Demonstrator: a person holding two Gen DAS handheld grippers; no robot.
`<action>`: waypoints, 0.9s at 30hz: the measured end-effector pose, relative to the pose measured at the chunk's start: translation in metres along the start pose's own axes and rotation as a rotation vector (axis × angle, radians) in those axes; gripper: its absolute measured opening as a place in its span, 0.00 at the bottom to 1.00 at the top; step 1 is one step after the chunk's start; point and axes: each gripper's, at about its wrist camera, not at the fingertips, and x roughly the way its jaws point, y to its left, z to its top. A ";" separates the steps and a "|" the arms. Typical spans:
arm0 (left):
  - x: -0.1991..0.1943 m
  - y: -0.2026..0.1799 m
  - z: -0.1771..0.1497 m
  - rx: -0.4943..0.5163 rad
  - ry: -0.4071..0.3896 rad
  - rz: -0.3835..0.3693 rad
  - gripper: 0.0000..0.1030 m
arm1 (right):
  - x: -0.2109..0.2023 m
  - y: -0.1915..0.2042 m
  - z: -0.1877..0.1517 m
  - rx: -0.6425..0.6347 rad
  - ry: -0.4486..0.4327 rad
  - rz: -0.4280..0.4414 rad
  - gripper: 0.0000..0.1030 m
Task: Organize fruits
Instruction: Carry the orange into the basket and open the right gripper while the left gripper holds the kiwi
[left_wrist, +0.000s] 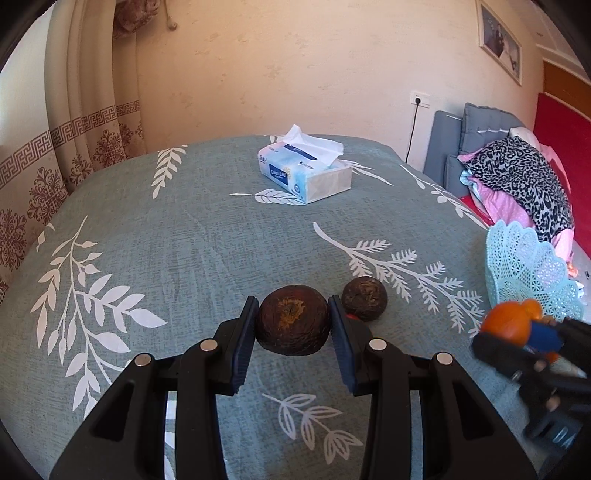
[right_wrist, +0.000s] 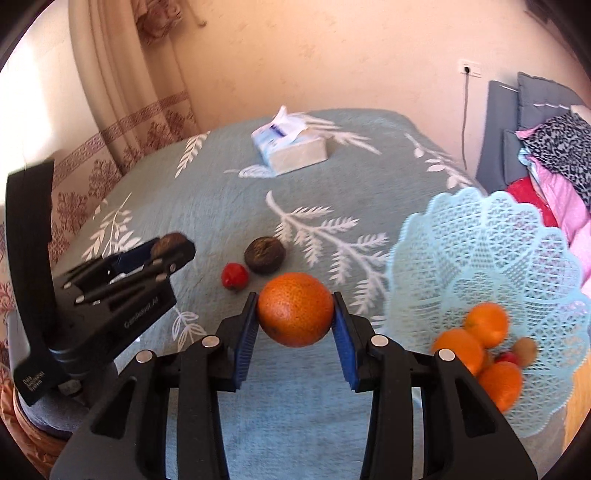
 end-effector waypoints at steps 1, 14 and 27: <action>0.000 -0.001 0.000 0.003 -0.001 -0.002 0.38 | -0.002 -0.003 0.000 0.006 -0.005 -0.004 0.39; -0.007 -0.023 -0.006 0.051 -0.009 -0.032 0.38 | -0.024 -0.063 -0.008 0.124 -0.033 -0.111 0.39; -0.015 -0.044 -0.013 0.093 -0.014 -0.046 0.38 | -0.032 -0.089 -0.017 0.180 -0.042 -0.130 0.42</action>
